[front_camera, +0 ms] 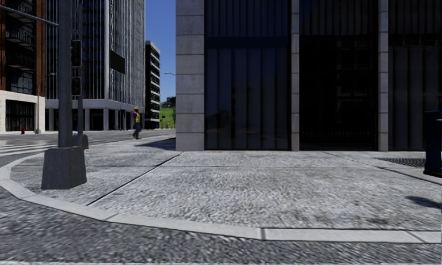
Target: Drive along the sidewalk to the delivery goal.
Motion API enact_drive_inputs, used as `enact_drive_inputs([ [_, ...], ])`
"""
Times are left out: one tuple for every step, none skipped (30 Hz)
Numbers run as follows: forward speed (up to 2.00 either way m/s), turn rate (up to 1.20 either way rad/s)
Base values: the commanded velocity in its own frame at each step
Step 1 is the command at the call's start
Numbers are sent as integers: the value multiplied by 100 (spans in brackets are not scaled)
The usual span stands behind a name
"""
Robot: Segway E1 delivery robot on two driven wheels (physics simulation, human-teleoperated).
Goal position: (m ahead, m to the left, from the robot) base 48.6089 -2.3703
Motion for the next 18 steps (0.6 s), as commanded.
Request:
enact_drive_inputs([
  [200,18],
  [200,21],
  [200,21],
  [200,22],
  [200,22],
  [200,22],
  [200,22],
  [200,22],
  [200,22],
  [141,22],
  [141,22],
  [141,23],
  [141,26],
  [141,26],
  [141,28],
  [141,28],
  [141,28],
  [141,28],
])
